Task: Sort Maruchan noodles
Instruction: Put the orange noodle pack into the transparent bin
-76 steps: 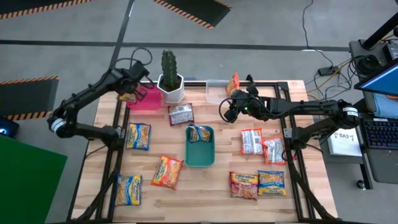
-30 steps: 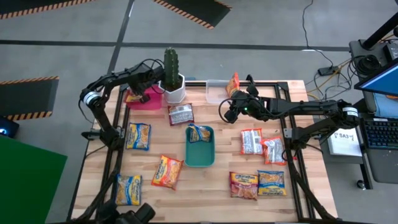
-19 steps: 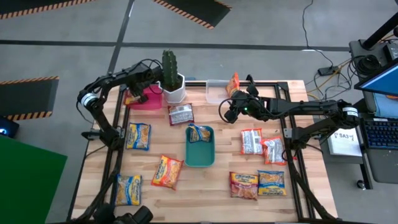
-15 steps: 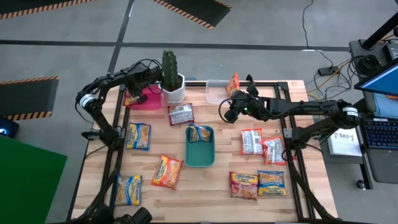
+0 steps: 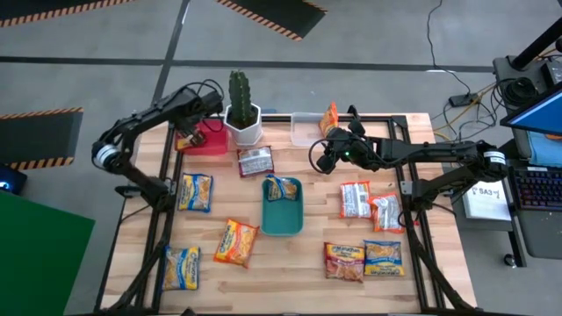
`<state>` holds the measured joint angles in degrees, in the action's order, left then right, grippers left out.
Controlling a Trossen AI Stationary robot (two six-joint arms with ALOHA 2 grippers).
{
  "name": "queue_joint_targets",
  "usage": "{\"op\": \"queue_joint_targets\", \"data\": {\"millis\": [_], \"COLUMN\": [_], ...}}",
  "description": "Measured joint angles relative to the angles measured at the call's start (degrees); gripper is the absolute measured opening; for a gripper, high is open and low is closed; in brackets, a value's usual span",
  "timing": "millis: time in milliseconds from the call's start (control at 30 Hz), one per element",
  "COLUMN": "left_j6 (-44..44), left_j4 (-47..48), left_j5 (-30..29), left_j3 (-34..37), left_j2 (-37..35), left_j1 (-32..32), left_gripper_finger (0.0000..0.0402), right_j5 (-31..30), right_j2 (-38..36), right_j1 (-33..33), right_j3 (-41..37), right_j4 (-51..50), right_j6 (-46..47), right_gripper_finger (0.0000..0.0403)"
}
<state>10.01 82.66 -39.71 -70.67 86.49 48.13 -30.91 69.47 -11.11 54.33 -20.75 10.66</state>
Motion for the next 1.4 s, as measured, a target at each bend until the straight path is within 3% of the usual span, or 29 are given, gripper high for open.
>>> {"op": "queue_joint_targets", "data": {"millis": [267,533,633,767,867,933,1133,1400], "left_j6": [5.7,2.9,-2.4,-9.7,-13.4,-15.1,-15.6,-17.6], "left_j4": [-5.6,-26.1,-36.2,-46.9,-52.9,-55.8,-59.3,-60.6], "left_j5": [9.3,10.2,10.5,10.5,10.5,10.5,10.3,10.2], "left_j3": [1.1,6.2,9.9,14.4,17.2,18.9,20.9,21.1], "left_j2": [-11.8,-22.1,-24.5,-25.9,-25.7,-25.3,-23.8,-22.9], "left_j1": [-9.9,-28.6,-35.9,-44.0,-48.1,-49.8,-50.5,-50.4], "left_gripper_finger": [0.0117,0.0117,0.0117,0.0117,0.0117,0.0117,0.0117,0.0116], "right_j5": [0.7,10.1,15.7,28.5,40.0,44.3,42.8,39.8], "right_j2": [0.0,0.2,1.2,2.7,3.7,4.3,5.9,10.2], "right_j1": [0.0,0.2,0.4,0.8,0.9,1.3,4.4,12.3], "right_j3": [0.0,-1.5,-2.9,-4.5,-4.7,-4.5,-1.3,-1.2], "right_j4": [0.0,0.1,0.0,-0.6,-5.2,-10.8,-33.3,-36.4], "right_j6": [1.7,7.8,10.4,14.5,18.8,22.0,30.5,24.1], "right_gripper_finger": [0.0148,0.0148,0.0148,0.0148,0.0148,0.0148,0.0148,0.0154]}}
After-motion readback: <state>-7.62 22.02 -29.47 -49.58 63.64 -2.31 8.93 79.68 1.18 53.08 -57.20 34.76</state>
